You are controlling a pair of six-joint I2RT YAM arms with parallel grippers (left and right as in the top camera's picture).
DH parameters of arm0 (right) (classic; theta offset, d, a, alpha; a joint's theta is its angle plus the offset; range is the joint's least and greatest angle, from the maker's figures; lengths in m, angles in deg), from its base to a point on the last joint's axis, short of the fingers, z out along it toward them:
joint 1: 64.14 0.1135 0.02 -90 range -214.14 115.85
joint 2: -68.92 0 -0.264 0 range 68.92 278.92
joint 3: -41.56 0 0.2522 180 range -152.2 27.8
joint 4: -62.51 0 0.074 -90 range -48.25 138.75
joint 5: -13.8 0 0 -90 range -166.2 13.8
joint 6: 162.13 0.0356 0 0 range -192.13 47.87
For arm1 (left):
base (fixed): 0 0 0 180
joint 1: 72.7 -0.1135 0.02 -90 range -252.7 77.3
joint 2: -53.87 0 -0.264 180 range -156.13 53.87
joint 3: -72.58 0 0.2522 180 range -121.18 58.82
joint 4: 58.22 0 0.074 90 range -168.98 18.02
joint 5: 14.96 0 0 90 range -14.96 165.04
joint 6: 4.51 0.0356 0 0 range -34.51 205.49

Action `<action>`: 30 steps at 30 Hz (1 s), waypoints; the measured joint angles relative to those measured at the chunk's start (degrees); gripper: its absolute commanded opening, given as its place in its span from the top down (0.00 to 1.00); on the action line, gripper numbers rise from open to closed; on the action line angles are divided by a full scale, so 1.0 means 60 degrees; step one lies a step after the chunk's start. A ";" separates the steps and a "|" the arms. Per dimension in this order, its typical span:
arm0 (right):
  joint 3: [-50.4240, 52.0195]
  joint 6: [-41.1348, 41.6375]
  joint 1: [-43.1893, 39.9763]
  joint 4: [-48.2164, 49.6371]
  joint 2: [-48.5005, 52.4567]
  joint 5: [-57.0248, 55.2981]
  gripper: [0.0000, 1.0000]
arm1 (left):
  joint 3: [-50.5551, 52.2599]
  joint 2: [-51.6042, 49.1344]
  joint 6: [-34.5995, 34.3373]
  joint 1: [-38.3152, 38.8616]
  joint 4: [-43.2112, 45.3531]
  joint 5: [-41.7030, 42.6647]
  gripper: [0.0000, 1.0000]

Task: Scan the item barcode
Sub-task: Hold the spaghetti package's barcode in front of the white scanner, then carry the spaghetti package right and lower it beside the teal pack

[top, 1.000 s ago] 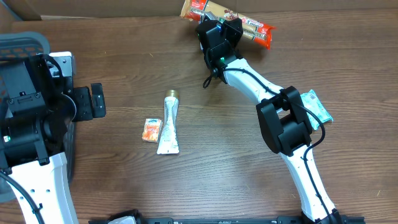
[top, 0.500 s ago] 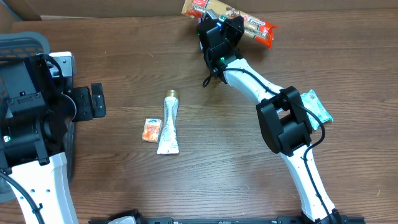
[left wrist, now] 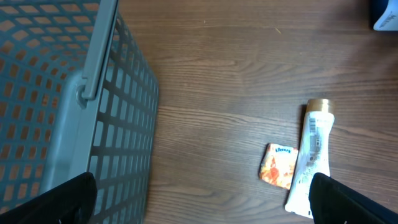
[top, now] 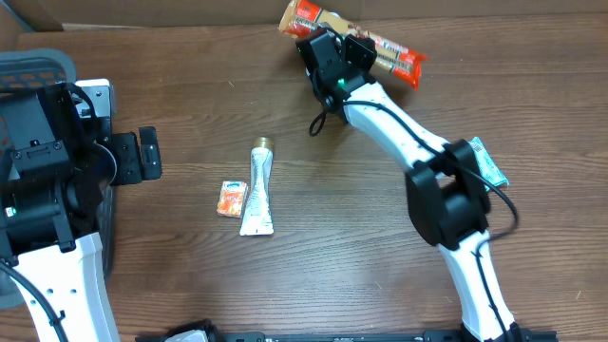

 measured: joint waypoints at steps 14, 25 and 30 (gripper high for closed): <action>-0.0474 0.7020 -0.1617 -0.8178 -0.5741 0.7264 0.96 | 0.0000 0.0000 0.0000 0.0000 0.0004 0.0000 0.00; 0.4248 0.7074 -0.4149 -0.6568 -0.4962 0.8987 0.96 | 0.0000 0.0000 -0.0004 0.0000 0.0007 0.0000 0.00; 0.6131 0.6958 -0.4841 -0.5217 -0.4954 0.9413 0.96 | 0.0000 0.0000 0.0000 0.0000 0.0004 0.0004 0.00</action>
